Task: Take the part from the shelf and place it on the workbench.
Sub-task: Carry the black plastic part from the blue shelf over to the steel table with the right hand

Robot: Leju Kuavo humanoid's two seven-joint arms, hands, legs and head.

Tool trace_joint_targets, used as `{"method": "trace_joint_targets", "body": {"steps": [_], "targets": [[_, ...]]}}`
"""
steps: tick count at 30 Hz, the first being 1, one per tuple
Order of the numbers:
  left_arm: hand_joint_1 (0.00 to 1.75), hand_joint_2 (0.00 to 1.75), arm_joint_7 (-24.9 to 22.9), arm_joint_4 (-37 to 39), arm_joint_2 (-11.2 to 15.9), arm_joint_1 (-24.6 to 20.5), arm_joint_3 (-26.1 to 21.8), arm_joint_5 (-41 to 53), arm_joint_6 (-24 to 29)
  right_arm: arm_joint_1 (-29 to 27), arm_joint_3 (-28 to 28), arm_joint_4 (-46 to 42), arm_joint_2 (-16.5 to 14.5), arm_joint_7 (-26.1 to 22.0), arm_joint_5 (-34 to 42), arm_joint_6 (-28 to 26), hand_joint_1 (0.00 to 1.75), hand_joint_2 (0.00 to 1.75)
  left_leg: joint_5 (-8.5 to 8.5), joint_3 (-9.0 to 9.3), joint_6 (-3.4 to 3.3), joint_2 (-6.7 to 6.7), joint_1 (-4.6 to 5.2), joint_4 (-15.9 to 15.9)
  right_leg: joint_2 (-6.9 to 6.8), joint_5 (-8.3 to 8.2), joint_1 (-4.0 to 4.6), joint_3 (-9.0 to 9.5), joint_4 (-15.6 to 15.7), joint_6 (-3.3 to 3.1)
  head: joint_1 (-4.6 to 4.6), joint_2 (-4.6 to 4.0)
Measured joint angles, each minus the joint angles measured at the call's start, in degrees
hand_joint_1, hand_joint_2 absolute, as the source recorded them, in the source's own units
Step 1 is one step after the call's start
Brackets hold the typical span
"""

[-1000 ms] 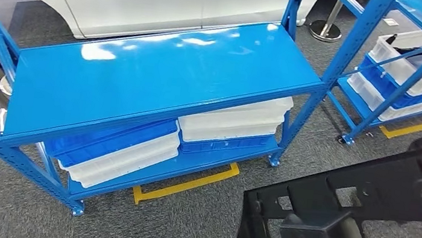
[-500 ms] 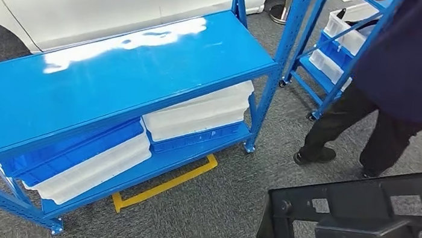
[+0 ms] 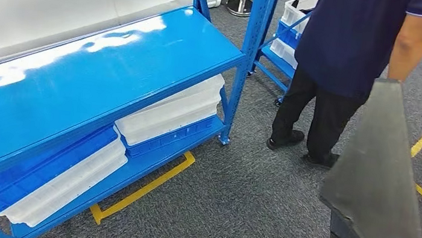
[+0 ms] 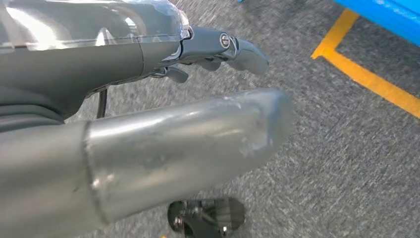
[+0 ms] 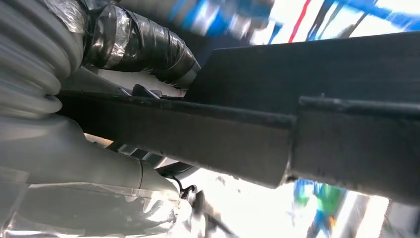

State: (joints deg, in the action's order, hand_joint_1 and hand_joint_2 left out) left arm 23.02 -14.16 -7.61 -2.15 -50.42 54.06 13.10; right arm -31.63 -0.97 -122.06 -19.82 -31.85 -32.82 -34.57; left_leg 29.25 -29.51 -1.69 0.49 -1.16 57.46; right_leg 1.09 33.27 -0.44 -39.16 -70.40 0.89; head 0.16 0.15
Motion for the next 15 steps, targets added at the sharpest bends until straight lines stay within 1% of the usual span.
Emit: {"method": "trace_joint_targets", "body": {"steps": [1, 2, 3, 4, 5, 6, 7, 8, 9, 10, 11, 12, 13, 14, 15], "targets": [[0.0, 0.0, -0.11, 0.0, 0.0, 0.05, -0.2, 0.21, 0.01, -0.21, 0.15, -0.17, 0.0, 0.42, -2.47, -1.78, 1.75, 1.75, 0.08, -0.01, -0.04, 0.83, 0.09, 0.03, -0.4, 1.17, -0.11, -1.45, -3.04, 0.15, 0.01, 0.0], [0.0, 0.0, -0.24, 0.0, -0.01, 0.06, -0.36, 0.39, 0.02, -0.56, 0.3, -0.36, 0.0, 0.79, -4.71, -3.09, 1.75, 1.75, 0.17, 0.0, -0.04, 1.67, 0.14, 0.05, -0.62, 1.32, -0.21, -2.07, -4.46, 0.25, 0.01, 0.0], [0.0, 0.0, -0.32, 0.0, -0.03, 0.04, -0.49, 0.55, 0.03, -0.93, 0.44, -0.59, 0.0, 1.16, -6.73, -3.97, 1.75, 1.75, 0.29, 0.07, 0.03, 2.46, 0.16, 0.07, -0.87, 0.35, -0.28, -1.53, -3.63, 0.27, 0.01, 0.0], [0.0, 0.0, -0.35, 0.0, -0.08, -0.01, -0.6, 0.66, 0.03, -1.25, 0.56, -0.85, 0.0, 1.48, -8.28, -4.48, 1.75, 1.75, 0.42, 0.23, 0.12, 3.17, 0.17, 0.08, -1.4, -1.38, -0.3, 0.1, -0.78, 0.19, 0.01, 0.0], [0.0, 0.0, -0.38, 0.0, -0.15, -0.04, -0.7, 0.75, 0.03, -1.47, 0.65, -1.13, 0.0, 1.83, -9.55, -4.74, 1.75, 1.75, 0.58, 0.45, 0.25, 3.83, 0.18, 0.09, -2.49, -3.16, -0.24, 2.36, 3.25, -0.01, 0.01, 0.0], [0.0, 0.0, -0.38, 0.0, -0.25, -0.07, -0.81, 0.89, 0.03, -1.54, 0.73, -1.42, 0.0, 2.39, -10.69, -4.84, 1.75, 1.75, 0.77, 0.66, 0.47, 4.43, 0.31, 0.12, -3.85, -4.4, 0.02, 4.38, 6.93, -0.32, 0.01, 0.0], [0.0, 0.0, -0.38, 0.0, -0.32, -0.12, -0.95, 1.05, 0.03, -1.55, 0.79, -1.79, -0.01, 3.17, -11.94, -4.89, 1.75, 1.75, 0.93, 0.86, 0.71, 4.92, 0.42, 0.14, -4.81, -5.02, 0.3, 5.69, 9.44, -0.65, 0.0, 0.0], [0.0, 0.0, -0.38, 0.0, -0.38, -0.19, -1.12, 1.29, 0.02, -1.52, 0.82, -2.25, -0.01, 4.25, -13.56, -4.97, 1.75, 1.75, 1.05, 1.0, 0.97, 5.42, 0.52, 0.13, -5.32, -5.11, 0.57, 6.21, 10.65, -0.93, -0.01, 0.0], [0.0, 0.0, -0.38, 0.0, -0.42, -0.27, -1.27, 1.55, 0.02, -1.47, 0.8, -2.79, -0.02, 5.48, -15.49, -5.03, 1.75, 1.75, 1.12, 1.13, 1.25, 5.95, 0.63, 0.06, -5.07, -5.05, 0.82, 6.14, 10.86, -1.16, -0.01, 0.0], [0.0, 0.0, -0.38, 0.0, -0.43, -0.38, -1.41, 1.8, 0.01, -1.45, 0.75, -3.42, -0.04, 6.64, -17.5, -5.1, 1.75, 1.75, 1.19, 1.33, 1.53, 6.39, 0.61, -0.04, -4.31, -5.19, 0.75, 6.07, 11.04, -1.41, -0.01, 0.0], [0.0, 0.0, -0.37, 0.0, -0.44, -0.49, -1.56, 2.06, 0.0, -1.43, 0.67, -4.05, -0.07, 7.68, -19.44, -5.16, 1.75, 1.75, 1.49, 1.42, 1.84, 6.02, 0.55, 0.11, -3.72, -5.36, 0.6, 6.1, 11.33, -1.68, -0.01, 0.0], [0.0, 0.0, -0.36, 0.0, -0.45, -0.57, -1.74, 2.31, -0.01, -1.33, 0.61, -4.65, -0.09, 8.64, -21.35, -5.21, 1.75, 1.75, 2.23, 1.19, 2.12, 4.84, 0.48, 0.91, -3.12, -5.58, 0.42, 6.17, 11.64, -2.01, -0.02, 0.0], [0.0, 0.0, -0.36, 0.0, -0.45, -0.61, -1.95, 2.59, -0.05, -1.14, 0.56, -5.21, -0.12, 9.58, -23.19, -5.25, 1.75, 1.75, 3.57, 0.41, 2.34, 3.25, 0.39, 2.8, -2.55, -5.8, 0.22, 6.25, 11.94, -2.35, -0.02, 0.0], [0.0, 0.0, -0.36, 0.0, -0.45, -0.6, -2.22, 2.85, -0.09, -0.88, 0.52, -5.7, -0.13, 10.62, -25.1, -5.28, 1.75, 1.75, 5.37, -0.97, 2.47, 1.5, 0.31, 5.87, -1.99, -5.94, 0.13, 6.24, 12.08, -2.57, -0.03, 0.0], [0.0, 0.0, -0.38, 0.0, -0.45, -0.52, -2.49, 3.16, -0.13, -0.59, 0.47, -6.18, -0.13, 11.93, -27.42, -5.29, 1.75, 1.75, 7.29, -2.83, 2.56, 0.45, 0.28, 9.78, -1.33, -6.02, 0.13, 6.16, 12.08, -2.74, -0.03, 0.0]]}}
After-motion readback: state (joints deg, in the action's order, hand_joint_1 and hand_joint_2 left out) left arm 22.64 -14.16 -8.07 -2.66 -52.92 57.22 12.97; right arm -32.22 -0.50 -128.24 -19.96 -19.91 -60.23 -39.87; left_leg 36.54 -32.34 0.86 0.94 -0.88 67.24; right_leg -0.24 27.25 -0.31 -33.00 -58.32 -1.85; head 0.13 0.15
